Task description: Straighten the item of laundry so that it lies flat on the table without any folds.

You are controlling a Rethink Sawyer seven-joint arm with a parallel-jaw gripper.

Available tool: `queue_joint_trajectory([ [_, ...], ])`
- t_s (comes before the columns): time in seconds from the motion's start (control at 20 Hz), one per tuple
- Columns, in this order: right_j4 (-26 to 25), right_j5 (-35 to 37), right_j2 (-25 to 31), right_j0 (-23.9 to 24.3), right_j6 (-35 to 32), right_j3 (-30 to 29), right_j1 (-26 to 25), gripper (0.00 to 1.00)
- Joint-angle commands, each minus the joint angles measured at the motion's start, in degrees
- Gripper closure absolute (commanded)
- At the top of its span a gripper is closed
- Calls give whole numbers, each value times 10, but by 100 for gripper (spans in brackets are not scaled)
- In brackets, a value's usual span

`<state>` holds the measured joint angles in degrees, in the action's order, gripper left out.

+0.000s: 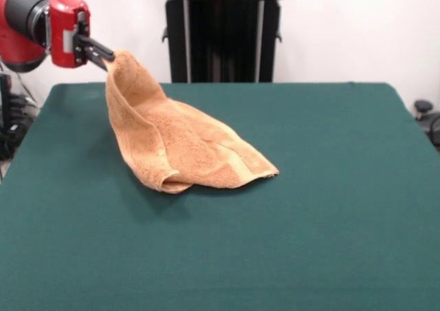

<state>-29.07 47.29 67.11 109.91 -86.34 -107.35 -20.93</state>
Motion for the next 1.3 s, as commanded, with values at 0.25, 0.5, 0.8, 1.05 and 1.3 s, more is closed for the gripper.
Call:
queue_joint_trajectory([
  [0.25,37,103,-35,-51,199,142,-30,100],
  [0.5,69,161,-39,-61,216,189,-43,100],
  [0.8,79,210,-42,-76,233,233,-42,100],
  [1.05,64,238,-48,-79,248,262,-35,100],
  [1.3,65,269,-52,-75,275,292,-47,100],
])
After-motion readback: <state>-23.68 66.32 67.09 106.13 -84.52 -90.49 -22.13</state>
